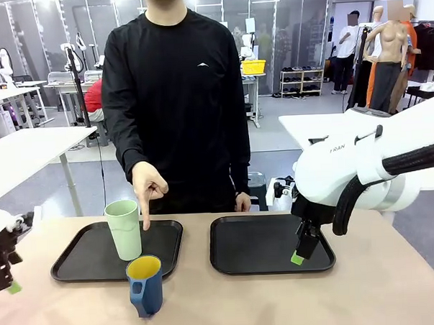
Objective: Sort and store the cups by type.
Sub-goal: Pick up the Handle plastic cup and place it into the empty Flat Tray.
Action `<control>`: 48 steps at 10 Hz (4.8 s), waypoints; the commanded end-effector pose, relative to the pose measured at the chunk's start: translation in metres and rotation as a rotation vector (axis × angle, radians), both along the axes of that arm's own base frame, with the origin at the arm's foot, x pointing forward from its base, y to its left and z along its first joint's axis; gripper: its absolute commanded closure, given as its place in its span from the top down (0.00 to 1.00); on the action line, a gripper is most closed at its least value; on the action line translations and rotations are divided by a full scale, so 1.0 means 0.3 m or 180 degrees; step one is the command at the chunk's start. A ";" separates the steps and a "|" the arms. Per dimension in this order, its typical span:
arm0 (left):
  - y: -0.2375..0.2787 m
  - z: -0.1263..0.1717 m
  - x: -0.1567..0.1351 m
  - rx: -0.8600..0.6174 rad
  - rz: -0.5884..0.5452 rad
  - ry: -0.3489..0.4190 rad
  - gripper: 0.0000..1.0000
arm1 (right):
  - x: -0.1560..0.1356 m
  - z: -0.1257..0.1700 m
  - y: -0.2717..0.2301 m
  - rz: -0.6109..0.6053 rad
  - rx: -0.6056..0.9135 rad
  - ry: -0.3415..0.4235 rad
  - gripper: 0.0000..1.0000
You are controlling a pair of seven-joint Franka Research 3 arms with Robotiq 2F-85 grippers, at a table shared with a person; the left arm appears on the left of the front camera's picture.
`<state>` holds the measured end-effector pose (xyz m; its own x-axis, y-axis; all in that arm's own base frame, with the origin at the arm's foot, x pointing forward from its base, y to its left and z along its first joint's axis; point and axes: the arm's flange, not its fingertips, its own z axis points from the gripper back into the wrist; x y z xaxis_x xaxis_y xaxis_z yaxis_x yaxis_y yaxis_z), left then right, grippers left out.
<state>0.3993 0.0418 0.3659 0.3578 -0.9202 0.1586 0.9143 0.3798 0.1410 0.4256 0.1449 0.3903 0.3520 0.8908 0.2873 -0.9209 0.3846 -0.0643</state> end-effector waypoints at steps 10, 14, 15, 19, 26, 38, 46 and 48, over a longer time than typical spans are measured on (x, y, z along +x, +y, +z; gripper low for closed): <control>-0.013 0.009 -0.005 0.0087 -0.0209 0.0008 1.00 | -0.002 0.001 -0.001 -0.0006 -0.0027 -0.0006 1.00; -0.105 -0.065 -0.047 -0.1014 -0.1046 -0.0161 1.00 | -0.002 0.001 -0.001 -0.0006 -0.0027 -0.0006 1.00; -0.123 -0.092 -0.057 -0.1119 -0.1200 -0.0149 1.00 | -0.002 0.001 -0.001 -0.0006 -0.0027 -0.0006 1.00; -0.182 -0.176 -0.059 -0.1950 -0.1554 -0.0166 1.00 | -0.002 0.001 -0.001 -0.0006 -0.0027 -0.0006 1.00; -0.203 -0.209 -0.006 -0.3042 -0.1528 -0.0080 1.00 | -0.002 0.001 -0.001 -0.0006 -0.0027 -0.0006 1.00; -0.391 -0.326 0.014 -0.3008 -0.1441 -0.0311 1.00 | -0.002 0.001 -0.001 -0.0006 -0.0027 -0.0006 1.00; -0.528 -0.372 0.040 -0.3078 -0.1427 -0.0444 1.00 | -0.002 0.001 -0.001 -0.0006 -0.0027 -0.0006 1.00; -0.545 -0.379 0.049 -0.3072 -0.1414 -0.0443 1.00 | -0.002 0.001 -0.001 -0.0006 -0.0027 -0.0006 1.00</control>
